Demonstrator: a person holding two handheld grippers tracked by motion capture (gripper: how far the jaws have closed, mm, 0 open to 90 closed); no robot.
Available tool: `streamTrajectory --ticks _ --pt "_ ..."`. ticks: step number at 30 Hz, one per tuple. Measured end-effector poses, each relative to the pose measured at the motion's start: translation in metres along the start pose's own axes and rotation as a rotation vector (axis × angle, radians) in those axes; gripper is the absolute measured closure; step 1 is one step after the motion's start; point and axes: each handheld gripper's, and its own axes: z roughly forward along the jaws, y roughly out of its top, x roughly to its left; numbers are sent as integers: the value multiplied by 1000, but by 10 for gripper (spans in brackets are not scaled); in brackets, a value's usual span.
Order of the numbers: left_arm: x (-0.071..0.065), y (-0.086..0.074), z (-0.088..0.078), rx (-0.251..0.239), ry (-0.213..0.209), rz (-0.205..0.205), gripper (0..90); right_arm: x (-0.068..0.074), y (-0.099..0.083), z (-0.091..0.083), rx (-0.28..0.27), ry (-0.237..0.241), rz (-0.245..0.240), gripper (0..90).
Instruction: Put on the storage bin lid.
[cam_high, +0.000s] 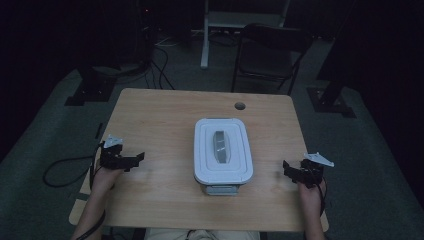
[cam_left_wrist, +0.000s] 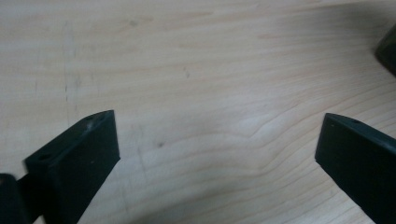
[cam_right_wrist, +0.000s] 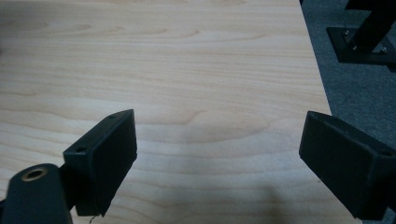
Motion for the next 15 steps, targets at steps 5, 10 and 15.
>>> streamTrajectory --ticks 5,10,15 --pt "6 -7 0 24 56 -36 4 -4 -6 0 15 -24 14 109" --pt "12 -14 -1 45 123 -71 4 -12 -12 0 42 -44 56 109" --pt "15 -19 -2 61 147 -88 4 -13 -13 0 51 -50 65 110"
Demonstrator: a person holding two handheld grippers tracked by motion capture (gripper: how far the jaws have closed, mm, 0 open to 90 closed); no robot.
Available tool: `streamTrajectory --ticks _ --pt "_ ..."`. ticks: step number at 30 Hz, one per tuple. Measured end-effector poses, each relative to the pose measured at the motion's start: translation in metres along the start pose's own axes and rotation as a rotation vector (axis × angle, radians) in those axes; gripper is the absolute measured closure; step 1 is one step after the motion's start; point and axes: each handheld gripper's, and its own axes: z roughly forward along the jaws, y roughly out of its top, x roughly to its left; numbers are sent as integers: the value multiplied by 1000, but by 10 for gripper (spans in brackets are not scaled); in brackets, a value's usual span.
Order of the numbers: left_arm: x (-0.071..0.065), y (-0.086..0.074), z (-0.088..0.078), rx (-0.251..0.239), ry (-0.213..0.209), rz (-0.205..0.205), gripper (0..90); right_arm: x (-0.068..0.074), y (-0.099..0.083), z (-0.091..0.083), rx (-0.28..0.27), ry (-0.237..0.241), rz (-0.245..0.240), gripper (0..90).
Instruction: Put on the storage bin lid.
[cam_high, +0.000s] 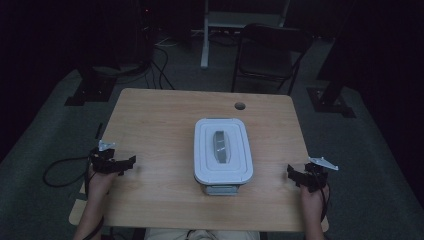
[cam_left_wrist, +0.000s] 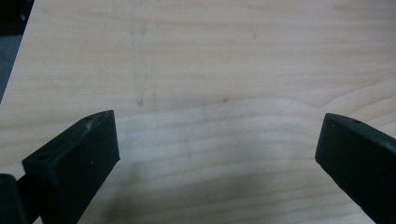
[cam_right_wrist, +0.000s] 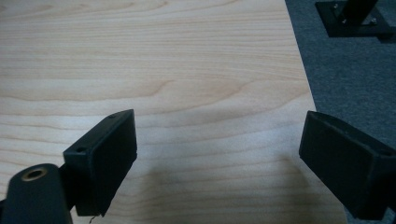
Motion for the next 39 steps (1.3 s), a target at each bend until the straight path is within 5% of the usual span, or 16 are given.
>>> streamTrajectory --ticks 9,15,29,39 --pt "3 -7 3 41 38 2 5 1 -1 2 37 14 -7 109" --pt "4 -11 7 63 80 34 4 7 0 4 61 -16 -57 109" --pt "4 -11 7 49 77 35 5 8 0 5 63 -16 -51 109" --pt "8 -13 5 52 36 78 6 8 1 6 63 -13 -52 109"
